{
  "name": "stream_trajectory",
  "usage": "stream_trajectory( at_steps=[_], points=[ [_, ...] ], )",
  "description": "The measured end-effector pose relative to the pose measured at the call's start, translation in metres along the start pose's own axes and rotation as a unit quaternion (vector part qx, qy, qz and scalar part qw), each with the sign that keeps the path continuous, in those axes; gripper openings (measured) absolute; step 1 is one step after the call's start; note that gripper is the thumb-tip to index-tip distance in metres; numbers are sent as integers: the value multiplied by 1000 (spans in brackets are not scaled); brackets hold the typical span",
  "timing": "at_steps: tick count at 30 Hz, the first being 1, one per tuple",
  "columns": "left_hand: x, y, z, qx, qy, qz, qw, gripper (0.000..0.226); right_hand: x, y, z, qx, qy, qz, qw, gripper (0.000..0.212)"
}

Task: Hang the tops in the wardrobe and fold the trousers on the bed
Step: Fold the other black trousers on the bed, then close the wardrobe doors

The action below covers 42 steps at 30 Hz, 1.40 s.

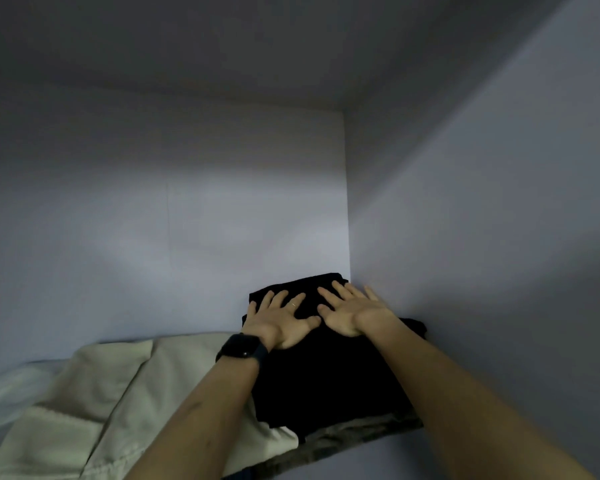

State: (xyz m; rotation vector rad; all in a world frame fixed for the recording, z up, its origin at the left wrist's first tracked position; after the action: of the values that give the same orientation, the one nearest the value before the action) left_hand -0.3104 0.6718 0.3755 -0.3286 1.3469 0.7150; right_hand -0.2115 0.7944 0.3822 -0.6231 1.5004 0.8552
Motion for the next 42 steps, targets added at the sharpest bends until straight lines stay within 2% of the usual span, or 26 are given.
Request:
stream_trajectory(
  at_steps=[3,9,13,21,25,27,32,36,42],
  points=[
    [-12,-13,3,4,-3,-6,1000,72,-11,-19,-11,4,-2,-31,999,62],
    [-25,-59,15,-4,-4,17,1000,69,-23,-90,-5,-7,23,82,996,62],
    [9,-90,24,14,-5,-14,1000,69,6,-129,10,-8,-4,82,997,67],
    [21,-92,18,21,-30,11,999,67,19,-131,7,1,29,121,992,65],
    [8,-113,24,19,-19,65,997,61,11,-159,-1,13,65,126,990,56],
    [5,-136,32,28,-5,101,994,58,10,-190,-6,6,118,141,983,54],
    [15,-226,62,80,17,138,987,59,5,-318,-6,-31,187,265,945,49],
    [49,-324,76,88,-21,130,987,59,37,-427,3,-21,230,268,935,47],
    [102,-468,76,88,-30,161,983,51,86,-556,9,-11,267,278,923,40]
  ],
)
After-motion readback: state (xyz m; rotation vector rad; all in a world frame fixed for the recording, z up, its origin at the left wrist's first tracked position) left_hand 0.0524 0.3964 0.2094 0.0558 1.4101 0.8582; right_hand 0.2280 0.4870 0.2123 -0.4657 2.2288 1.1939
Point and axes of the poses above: each hand's wrist, its own y-axis towards the middle knuckle, its own x-axis out of the palm, z = x × y, the point moved 7 cm from there along y, towards the middle knuckle, and after that the axes turned 4 degrees about -x, right-handed, at the moved point
